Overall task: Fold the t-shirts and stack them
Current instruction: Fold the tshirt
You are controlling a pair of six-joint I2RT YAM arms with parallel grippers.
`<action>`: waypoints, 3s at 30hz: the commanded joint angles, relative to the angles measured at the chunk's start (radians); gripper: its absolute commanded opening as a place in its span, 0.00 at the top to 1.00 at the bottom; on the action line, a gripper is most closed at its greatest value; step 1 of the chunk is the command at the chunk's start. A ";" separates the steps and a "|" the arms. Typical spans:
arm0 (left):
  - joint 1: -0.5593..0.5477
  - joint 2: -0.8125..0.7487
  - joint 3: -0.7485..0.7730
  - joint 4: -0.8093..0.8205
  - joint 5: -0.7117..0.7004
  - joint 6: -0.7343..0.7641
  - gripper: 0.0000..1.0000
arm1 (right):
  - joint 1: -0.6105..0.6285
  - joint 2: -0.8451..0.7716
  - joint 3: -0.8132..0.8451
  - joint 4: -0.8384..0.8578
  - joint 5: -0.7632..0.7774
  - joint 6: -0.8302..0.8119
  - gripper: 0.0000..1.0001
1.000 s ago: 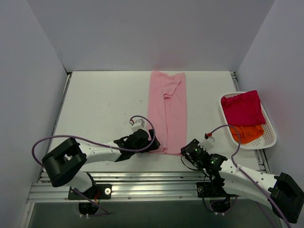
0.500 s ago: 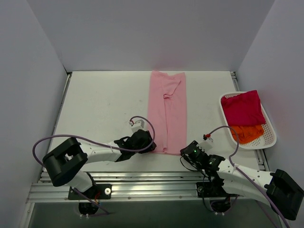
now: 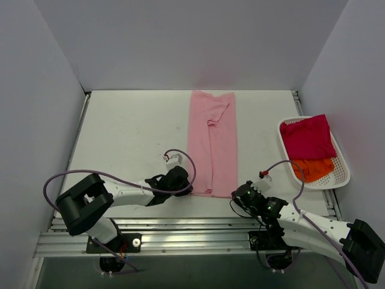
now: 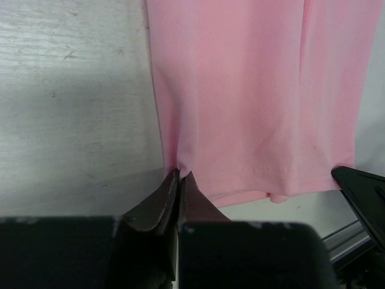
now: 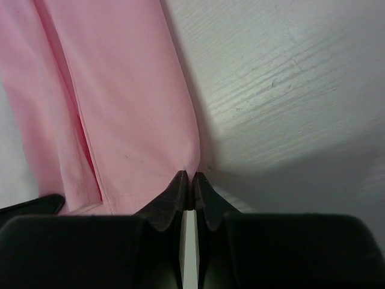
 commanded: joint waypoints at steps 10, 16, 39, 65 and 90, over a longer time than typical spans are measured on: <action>-0.006 -0.187 -0.086 -0.085 -0.094 -0.028 0.98 | 0.009 0.006 0.009 -0.072 0.027 0.020 1.00; -0.006 -0.193 -0.074 -0.089 -0.084 -0.030 0.98 | 0.013 -0.028 0.053 -0.139 0.040 0.011 1.00; 0.312 -0.139 0.366 -0.252 0.033 0.199 0.98 | -0.121 0.323 0.644 -0.166 0.220 -0.280 1.00; 0.545 0.645 1.056 -0.200 0.419 0.352 0.91 | -0.431 1.004 1.039 0.057 0.097 -0.426 0.97; 0.675 0.178 0.637 -0.090 0.297 0.415 0.06 | -0.408 0.571 0.752 0.050 0.110 -0.374 0.00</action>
